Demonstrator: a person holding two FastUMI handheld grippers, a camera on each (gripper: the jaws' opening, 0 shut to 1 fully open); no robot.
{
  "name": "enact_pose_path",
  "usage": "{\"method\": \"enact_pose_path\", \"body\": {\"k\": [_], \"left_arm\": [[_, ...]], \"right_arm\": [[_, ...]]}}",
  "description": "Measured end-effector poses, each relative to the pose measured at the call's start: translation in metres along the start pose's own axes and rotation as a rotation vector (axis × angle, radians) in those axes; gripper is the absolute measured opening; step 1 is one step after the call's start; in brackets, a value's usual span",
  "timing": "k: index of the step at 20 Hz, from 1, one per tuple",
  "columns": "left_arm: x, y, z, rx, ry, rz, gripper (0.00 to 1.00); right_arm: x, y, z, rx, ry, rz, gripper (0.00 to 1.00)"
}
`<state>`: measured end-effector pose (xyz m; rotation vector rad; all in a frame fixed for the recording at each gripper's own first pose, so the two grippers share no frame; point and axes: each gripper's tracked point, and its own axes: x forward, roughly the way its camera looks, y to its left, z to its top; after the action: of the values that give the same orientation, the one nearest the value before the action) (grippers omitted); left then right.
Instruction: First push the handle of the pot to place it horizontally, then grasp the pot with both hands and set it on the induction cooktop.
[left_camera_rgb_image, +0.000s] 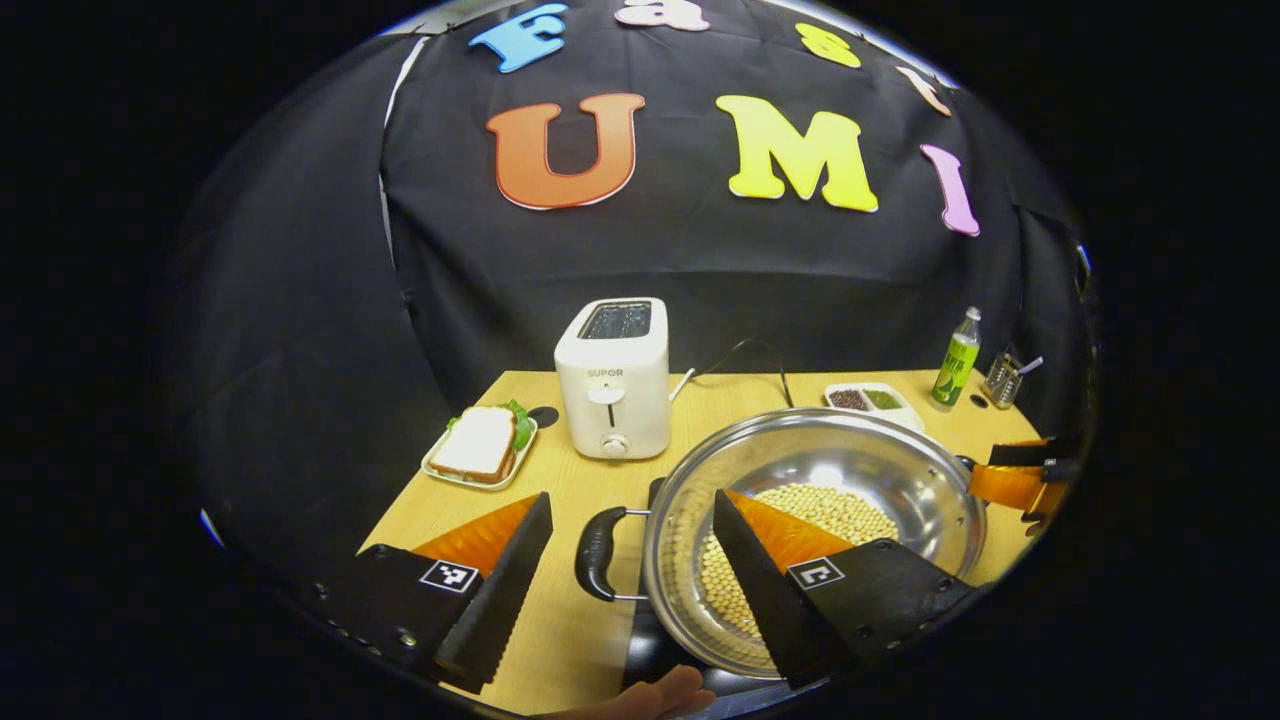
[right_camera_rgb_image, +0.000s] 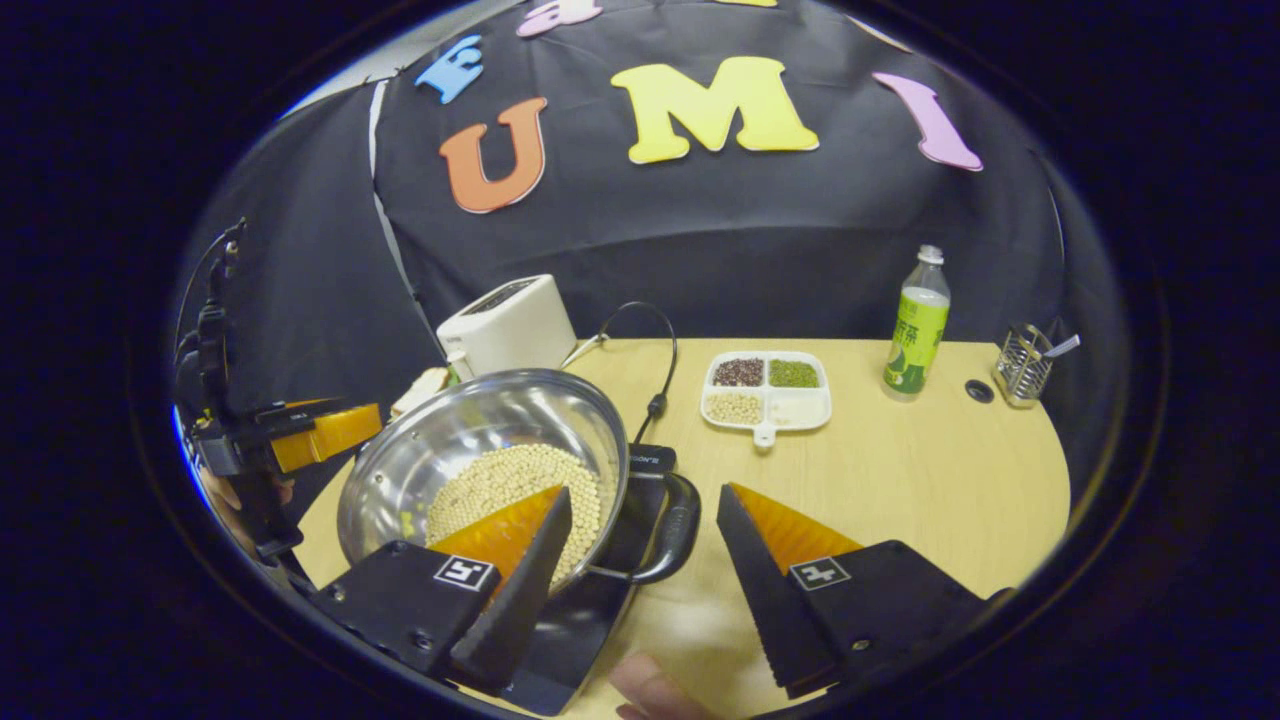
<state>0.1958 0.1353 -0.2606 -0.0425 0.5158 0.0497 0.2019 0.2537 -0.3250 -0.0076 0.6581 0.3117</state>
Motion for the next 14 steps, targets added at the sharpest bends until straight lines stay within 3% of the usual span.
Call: {"method": "enact_pose_path", "body": {"k": [8,11,14], "left_arm": [[-0.064,-0.043,0.009,0.011,-0.139,-0.035,0.96],[-0.082,-0.049,0.009,0.018,-0.194,-0.012,0.96],[-0.103,-0.067,0.007,-0.003,-0.235,-0.046,0.96]], "right_arm": [[-0.071,-0.035,-0.014,0.091,-0.150,-0.046,0.93],[-0.100,-0.047,-0.015,0.067,-0.213,-0.082,0.92],[-0.129,-0.052,-0.014,0.043,-0.257,-0.117,0.92]]}}
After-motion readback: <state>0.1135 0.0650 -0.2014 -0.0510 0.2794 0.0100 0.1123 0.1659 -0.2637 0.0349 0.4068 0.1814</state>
